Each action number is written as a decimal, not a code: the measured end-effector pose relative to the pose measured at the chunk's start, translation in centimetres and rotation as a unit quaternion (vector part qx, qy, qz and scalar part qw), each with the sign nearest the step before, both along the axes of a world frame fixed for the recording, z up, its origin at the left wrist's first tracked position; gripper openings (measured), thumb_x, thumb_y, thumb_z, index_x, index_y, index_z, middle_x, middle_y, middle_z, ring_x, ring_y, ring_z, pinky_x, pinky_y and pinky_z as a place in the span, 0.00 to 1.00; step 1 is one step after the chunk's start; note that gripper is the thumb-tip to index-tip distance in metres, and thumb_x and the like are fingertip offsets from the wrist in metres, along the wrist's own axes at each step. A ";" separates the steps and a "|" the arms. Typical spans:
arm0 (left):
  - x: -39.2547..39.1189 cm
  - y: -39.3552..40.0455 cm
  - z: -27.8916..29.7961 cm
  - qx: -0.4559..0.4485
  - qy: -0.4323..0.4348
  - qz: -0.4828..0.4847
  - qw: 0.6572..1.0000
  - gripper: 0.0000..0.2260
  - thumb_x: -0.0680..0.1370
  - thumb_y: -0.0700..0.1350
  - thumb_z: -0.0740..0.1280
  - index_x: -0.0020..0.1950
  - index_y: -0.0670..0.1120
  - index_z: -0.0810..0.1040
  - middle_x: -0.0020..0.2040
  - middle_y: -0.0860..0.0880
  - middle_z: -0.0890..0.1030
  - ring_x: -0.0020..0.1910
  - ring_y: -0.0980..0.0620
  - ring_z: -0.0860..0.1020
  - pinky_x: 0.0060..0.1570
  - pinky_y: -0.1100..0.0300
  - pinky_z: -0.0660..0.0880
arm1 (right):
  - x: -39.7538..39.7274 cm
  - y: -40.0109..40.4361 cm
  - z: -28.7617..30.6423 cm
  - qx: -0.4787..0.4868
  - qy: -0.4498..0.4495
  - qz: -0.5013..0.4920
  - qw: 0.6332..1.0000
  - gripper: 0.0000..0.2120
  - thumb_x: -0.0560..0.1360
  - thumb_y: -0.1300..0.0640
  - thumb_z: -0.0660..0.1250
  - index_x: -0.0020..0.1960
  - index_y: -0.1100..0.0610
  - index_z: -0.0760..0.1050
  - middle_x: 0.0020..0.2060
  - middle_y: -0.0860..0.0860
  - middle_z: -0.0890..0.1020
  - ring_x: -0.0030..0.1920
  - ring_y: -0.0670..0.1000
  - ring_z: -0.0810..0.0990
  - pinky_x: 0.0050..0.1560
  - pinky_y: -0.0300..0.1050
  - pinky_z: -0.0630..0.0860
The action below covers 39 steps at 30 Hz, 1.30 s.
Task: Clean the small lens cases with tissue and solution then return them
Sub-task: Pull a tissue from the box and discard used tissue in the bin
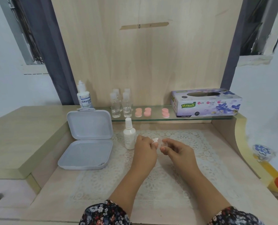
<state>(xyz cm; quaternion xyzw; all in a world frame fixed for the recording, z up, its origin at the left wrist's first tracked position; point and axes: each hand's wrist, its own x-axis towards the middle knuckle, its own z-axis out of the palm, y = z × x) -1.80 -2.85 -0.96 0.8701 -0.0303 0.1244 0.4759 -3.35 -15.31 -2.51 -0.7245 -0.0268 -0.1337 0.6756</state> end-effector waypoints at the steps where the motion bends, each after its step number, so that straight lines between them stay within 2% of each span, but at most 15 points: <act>1: 0.0 0.2 -0.1 -0.050 0.008 0.004 0.999 0.14 0.81 0.42 0.61 0.35 0.45 0.67 0.39 0.51 0.67 0.34 0.56 0.66 0.33 0.67 0.62 | 0.0 0.0 0.0 -0.009 0.001 -0.004 1.000 0.14 0.72 0.64 0.73 0.51 0.47 0.80 0.42 0.49 0.84 0.40 0.39 0.82 0.42 0.27 0.74; 3: 0.1 0.8 -0.1 -0.146 0.013 0.023 0.989 0.13 0.80 0.42 0.62 0.35 0.44 0.69 0.34 0.50 0.69 0.33 0.54 0.67 0.33 0.64 0.64 | 0.3 -0.2 -0.2 -0.042 0.004 -0.017 0.999 0.13 0.73 0.62 0.72 0.54 0.47 0.80 0.44 0.45 0.83 0.41 0.38 0.81 0.42 0.26 0.73; 6: 0.0 1.7 -0.1 -0.208 0.013 0.032 0.978 0.09 0.79 0.43 0.65 0.39 0.45 0.74 0.36 0.52 0.74 0.36 0.56 0.72 0.37 0.66 0.67 | 0.8 -0.5 -0.8 -0.175 0.006 -0.023 0.984 0.10 0.75 0.56 0.71 0.55 0.46 0.79 0.49 0.42 0.78 0.49 0.42 0.76 0.46 0.30 0.70; 9: 0.1 2.3 -0.8 -0.226 0.024 0.038 0.973 0.04 0.78 0.42 0.66 0.43 0.46 0.77 0.41 0.52 0.78 0.41 0.56 0.74 0.41 0.65 0.69 | 1.4 -0.5 -1.6 -0.292 0.004 -0.028 0.956 0.11 0.74 0.51 0.70 0.57 0.49 0.80 0.52 0.43 0.75 0.56 0.44 0.69 0.56 0.39 0.65; 12: 0.2 2.7 -1.5 -0.240 0.039 0.060 0.968 0.03 0.78 0.40 0.67 0.46 0.48 0.77 0.44 0.52 0.78 0.42 0.59 0.75 0.40 0.67 0.69 | 1.6 -0.3 -1.8 -0.394 -0.008 -0.047 0.918 0.15 0.76 0.48 0.67 0.62 0.49 0.77 0.52 0.44 0.76 0.55 0.45 0.68 0.60 0.42 0.66; 16: 0.3 2.9 -1.8 -0.259 0.062 0.066 0.962 0.10 0.75 0.33 0.67 0.51 0.47 0.77 0.48 0.48 0.79 0.45 0.55 0.76 0.44 0.64 0.73 | 1.7 -0.3 -2.1 -0.456 -0.010 -0.059 0.888 0.19 0.78 0.46 0.62 0.67 0.49 0.74 0.57 0.46 0.78 0.60 0.49 0.70 0.62 0.44 0.64; 18: 0.2 2.9 -1.8 -0.260 0.075 0.064 0.961 0.12 0.73 0.31 0.67 0.50 0.47 0.77 0.47 0.48 0.80 0.45 0.53 0.77 0.44 0.62 0.74 | 1.8 -0.3 -2.3 -0.468 -0.011 -0.062 0.882 0.19 0.78 0.46 0.61 0.67 0.49 0.73 0.58 0.45 0.77 0.61 0.49 0.69 0.62 0.44 0.65; 23: 0.1 3.1 -1.9 -0.247 0.082 0.064 0.964 0.10 0.73 0.32 0.67 0.47 0.46 0.80 0.44 0.50 0.81 0.43 0.54 0.78 0.41 0.63 0.74 | 1.8 -0.2 -2.4 -0.467 -0.013 -0.072 0.881 0.19 0.78 0.46 0.62 0.67 0.49 0.73 0.59 0.46 0.77 0.61 0.49 0.70 0.62 0.45 0.66; 28: -0.3 3.0 -1.4 -0.245 0.066 0.058 0.965 0.11 0.74 0.33 0.66 0.44 0.50 0.79 0.41 0.52 0.79 0.40 0.55 0.76 0.39 0.65 0.72 | 1.7 -0.3 -2.3 -0.455 -0.014 -0.075 0.887 0.19 0.78 0.47 0.62 0.67 0.50 0.73 0.59 0.47 0.77 0.61 0.49 0.71 0.63 0.46 0.67; 32: -0.7 3.4 -0.9 -0.235 0.057 0.056 0.969 0.13 0.75 0.33 0.65 0.43 0.52 0.78 0.42 0.53 0.79 0.41 0.58 0.76 0.32 0.73 0.70 | 1.3 -0.2 -2.1 -0.427 -0.020 -0.083 0.900 0.18 0.78 0.49 0.63 0.66 0.51 0.73 0.58 0.48 0.78 0.60 0.50 0.71 0.61 0.46 0.69; 36: -1.2 4.0 -0.6 -0.237 0.076 0.059 0.967 0.12 0.75 0.32 0.64 0.47 0.48 0.81 0.46 0.50 0.80 0.42 0.58 0.76 0.27 0.74 0.69 | 1.1 -0.3 -1.9 -0.389 -0.034 -0.093 0.916 0.15 0.79 0.52 0.64 0.64 0.52 0.75 0.54 0.47 0.78 0.54 0.46 0.70 0.58 0.44 0.69; 39: -1.8 4.3 -0.3 -0.248 0.094 0.064 0.962 0.13 0.75 0.32 0.62 0.47 0.48 0.82 0.46 0.52 0.81 0.43 0.58 0.77 0.32 0.71 0.71 | 1.1 -0.4 -1.9 -0.365 -0.058 -0.104 0.923 0.13 0.79 0.55 0.64 0.61 0.54 0.77 0.49 0.46 0.78 0.51 0.45 0.70 0.54 0.42 0.68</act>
